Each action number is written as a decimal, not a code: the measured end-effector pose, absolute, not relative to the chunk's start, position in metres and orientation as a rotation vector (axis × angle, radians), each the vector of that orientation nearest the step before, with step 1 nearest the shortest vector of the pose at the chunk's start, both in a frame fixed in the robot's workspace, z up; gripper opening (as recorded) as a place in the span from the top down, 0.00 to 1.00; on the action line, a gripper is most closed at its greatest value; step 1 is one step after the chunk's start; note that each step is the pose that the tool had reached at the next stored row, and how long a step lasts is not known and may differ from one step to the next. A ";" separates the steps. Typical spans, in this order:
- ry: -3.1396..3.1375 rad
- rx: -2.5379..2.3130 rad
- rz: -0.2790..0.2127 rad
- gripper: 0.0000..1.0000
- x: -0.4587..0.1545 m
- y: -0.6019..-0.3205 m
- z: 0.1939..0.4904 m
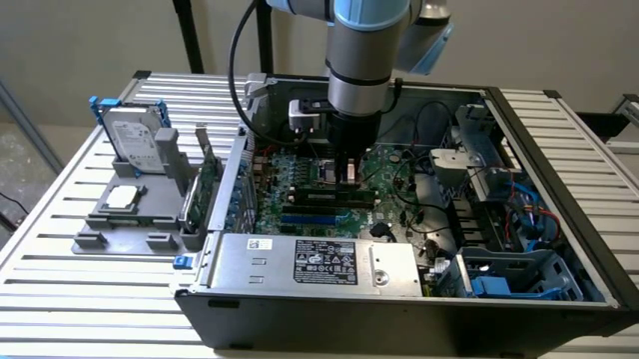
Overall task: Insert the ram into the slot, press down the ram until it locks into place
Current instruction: 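Insert the ram into the slot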
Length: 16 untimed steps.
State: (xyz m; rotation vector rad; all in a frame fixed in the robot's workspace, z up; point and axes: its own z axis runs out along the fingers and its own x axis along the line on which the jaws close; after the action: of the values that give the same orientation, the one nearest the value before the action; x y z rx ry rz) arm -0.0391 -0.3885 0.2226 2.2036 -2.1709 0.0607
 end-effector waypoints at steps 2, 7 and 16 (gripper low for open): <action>-2.171 2.203 0.061 0.86 -0.039 -0.388 0.222; -2.171 2.204 0.061 0.86 -0.041 -0.388 0.222; -2.171 2.204 0.062 0.86 -0.042 -0.386 0.221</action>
State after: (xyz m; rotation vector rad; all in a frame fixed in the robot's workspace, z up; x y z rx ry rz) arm -0.0416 -0.3858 0.2205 2.2038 -2.1714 0.0621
